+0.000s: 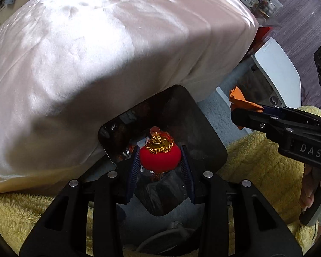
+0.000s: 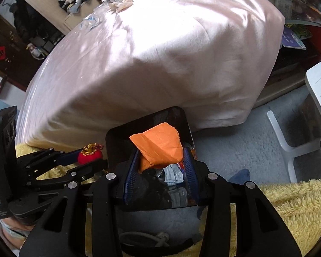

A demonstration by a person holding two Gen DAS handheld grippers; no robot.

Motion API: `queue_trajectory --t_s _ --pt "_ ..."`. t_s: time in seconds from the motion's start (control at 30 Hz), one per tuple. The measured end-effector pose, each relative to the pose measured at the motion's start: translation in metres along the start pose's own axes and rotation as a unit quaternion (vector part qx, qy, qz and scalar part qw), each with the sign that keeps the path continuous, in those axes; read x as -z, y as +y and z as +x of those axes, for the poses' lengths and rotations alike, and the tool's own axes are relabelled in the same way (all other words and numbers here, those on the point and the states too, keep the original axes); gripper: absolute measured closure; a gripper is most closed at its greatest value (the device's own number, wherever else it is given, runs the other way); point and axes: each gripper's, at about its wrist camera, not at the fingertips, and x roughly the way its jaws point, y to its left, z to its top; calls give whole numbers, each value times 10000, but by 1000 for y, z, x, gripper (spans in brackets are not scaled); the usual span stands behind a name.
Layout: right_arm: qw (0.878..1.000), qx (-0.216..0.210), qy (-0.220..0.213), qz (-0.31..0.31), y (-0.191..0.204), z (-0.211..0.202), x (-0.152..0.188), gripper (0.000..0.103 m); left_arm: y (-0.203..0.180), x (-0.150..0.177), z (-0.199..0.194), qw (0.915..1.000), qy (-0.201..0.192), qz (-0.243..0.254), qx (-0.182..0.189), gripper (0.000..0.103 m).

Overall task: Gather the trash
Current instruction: 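Lower the lantern and orange paper into the black bin and release both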

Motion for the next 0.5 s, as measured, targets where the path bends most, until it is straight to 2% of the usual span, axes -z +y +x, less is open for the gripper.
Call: queue_trajectory --t_s 0.4,0.47,0.5 --pt "9994 -197 285 52 6 20 -3 57 3 2 15 9995 292 -69 -31 67" --pt "9996 -149 254 53 4 20 -4 54 3 3 15 9995 310 -76 -89 68" --pt "9996 -123 228 70 4 19 -5 46 4 3 14 9994 324 -77 -99 68"
